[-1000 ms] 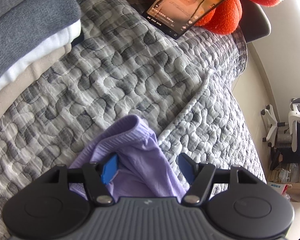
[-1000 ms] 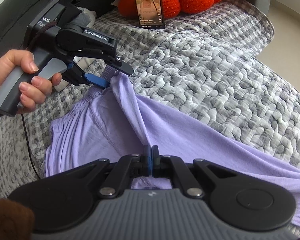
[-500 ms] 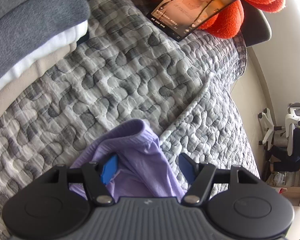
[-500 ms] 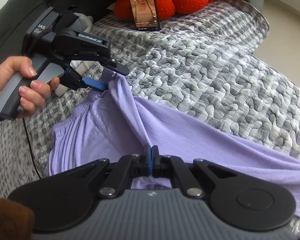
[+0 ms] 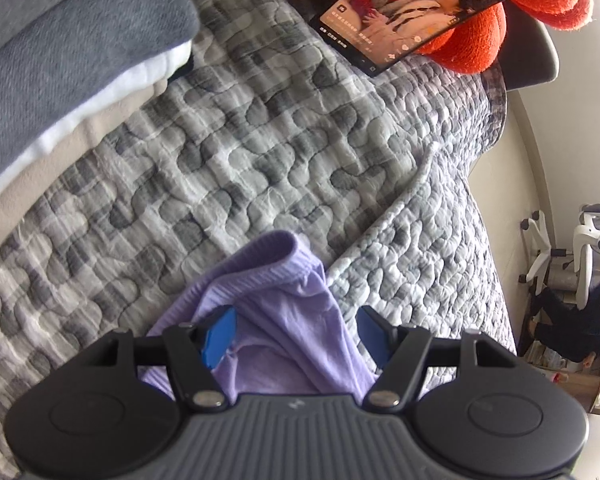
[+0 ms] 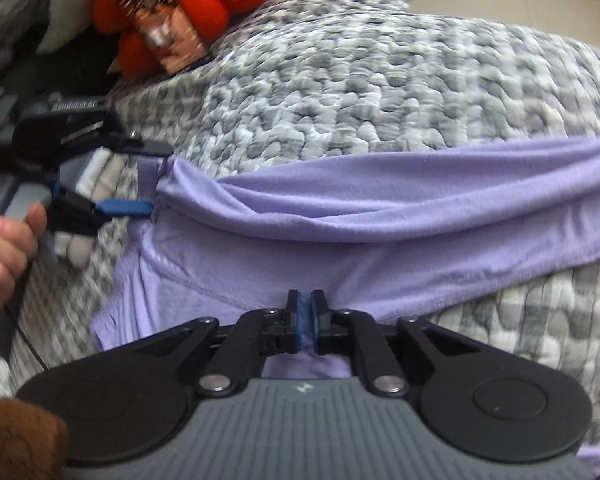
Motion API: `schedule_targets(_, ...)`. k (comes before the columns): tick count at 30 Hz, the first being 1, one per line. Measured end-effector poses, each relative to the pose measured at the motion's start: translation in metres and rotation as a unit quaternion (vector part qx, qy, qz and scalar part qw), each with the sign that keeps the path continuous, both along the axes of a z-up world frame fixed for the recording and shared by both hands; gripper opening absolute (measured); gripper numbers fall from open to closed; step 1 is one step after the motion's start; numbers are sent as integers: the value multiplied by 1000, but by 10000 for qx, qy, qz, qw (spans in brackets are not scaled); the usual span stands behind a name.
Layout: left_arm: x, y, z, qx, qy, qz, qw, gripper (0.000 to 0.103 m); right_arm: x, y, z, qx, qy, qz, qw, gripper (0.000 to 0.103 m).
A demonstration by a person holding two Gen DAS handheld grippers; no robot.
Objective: Fold clothes
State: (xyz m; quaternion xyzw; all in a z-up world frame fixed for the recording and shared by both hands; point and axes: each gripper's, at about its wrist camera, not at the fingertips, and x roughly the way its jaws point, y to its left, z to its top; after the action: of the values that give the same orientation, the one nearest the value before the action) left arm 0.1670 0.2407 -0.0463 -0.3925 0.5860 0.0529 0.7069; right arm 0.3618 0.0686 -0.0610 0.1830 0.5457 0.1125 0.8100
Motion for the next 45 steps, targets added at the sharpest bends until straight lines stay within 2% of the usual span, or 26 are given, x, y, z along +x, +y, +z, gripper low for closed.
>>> schedule_targets(9,0,-1,6,61,-80,175,9998,68,4,-6,17,-21,-72,195,9998,14)
schedule_targets(14,-11,7,3,-210,-185,420,9987,68,19,-5,21,93,-70,397,9991,15)
schedule_targets(22,-35,27,10,-520,-541,198,9970,65,50,35,25,72,-73,1071,9942,15)
schedule_targets(25,-43,32,8,-498,-504,55,9975,54,59,51,27,1,-118,1298,9915,39)
schedule_targets(29,-51,39,8,-478,-513,-162,9974,41,69,67,30,-174,-189,1499,9884,39)
schedule_targets(37,-58,40,6,-442,-681,-513,9954,30,79,77,31,-221,-243,1512,9880,39)
schedule_targets(45,-67,44,-3,-636,-676,-351,9951,25,94,94,32,-325,-373,1709,9841,39)
